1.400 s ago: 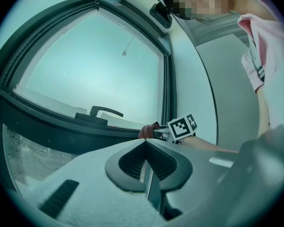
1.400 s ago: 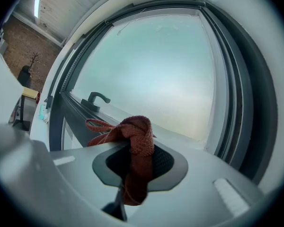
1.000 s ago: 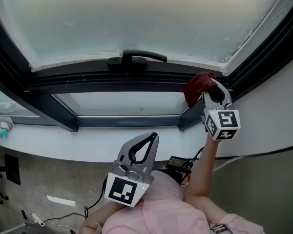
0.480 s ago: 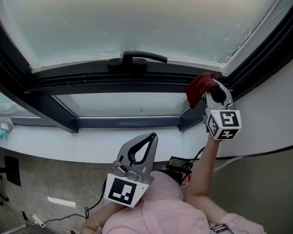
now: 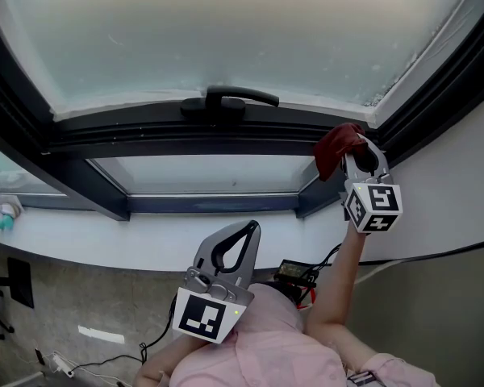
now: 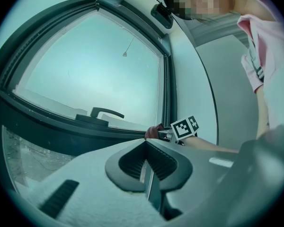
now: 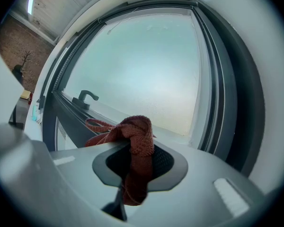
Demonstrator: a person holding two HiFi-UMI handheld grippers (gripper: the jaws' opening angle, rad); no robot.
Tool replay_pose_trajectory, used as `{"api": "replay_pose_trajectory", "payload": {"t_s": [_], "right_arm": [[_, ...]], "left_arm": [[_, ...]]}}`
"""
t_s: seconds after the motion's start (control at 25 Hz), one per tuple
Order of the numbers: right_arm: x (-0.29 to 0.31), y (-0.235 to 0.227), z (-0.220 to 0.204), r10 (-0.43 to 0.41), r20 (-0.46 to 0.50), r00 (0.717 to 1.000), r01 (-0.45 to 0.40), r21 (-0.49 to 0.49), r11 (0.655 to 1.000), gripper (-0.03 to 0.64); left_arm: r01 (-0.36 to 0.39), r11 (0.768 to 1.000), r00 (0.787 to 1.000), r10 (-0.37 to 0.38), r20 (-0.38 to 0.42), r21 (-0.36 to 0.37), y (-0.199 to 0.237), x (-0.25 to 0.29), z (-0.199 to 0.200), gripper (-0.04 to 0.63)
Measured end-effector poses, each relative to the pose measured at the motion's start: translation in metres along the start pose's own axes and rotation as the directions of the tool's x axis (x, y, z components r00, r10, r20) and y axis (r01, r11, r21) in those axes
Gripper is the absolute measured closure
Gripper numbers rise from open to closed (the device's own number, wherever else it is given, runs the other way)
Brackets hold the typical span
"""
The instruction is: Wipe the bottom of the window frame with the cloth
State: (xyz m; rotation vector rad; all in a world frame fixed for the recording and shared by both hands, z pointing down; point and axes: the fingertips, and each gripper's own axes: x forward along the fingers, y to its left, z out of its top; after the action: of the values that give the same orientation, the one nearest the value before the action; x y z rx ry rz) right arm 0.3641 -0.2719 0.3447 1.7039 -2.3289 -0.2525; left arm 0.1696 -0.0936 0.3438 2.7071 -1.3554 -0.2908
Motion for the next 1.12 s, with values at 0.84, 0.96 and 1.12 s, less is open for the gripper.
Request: {"api": "replay_pose_trajectory", "payload": {"t_s": [0.84, 0.96, 1.12], "right_arm": [[-0.004, -0.027, -0.008, -0.083, -0.017, 0.996, 0.083, 0.031, 0.996, 0.551], [-0.005, -0.032, -0.009, -0.097, -0.018, 0.995, 0.098, 0.038, 0.994, 0.551], [-0.006, -0.039, -0.011, -0.116, -0.023, 0.993, 0.117, 0.044, 0.992, 0.551]], "left_arm": [[-0.002, 1.000, 1.000, 0.002, -0.006, -0.007, 0.016, 0.004, 0.000, 0.601], [-0.001, 1.000, 1.000, 0.001, -0.005, -0.008, 0.018, 0.005, 0.000, 0.601], [0.003, 1.000, 1.000, -0.003, -0.001, -0.007, 0.020, 0.007, 0.001, 0.601]]}}
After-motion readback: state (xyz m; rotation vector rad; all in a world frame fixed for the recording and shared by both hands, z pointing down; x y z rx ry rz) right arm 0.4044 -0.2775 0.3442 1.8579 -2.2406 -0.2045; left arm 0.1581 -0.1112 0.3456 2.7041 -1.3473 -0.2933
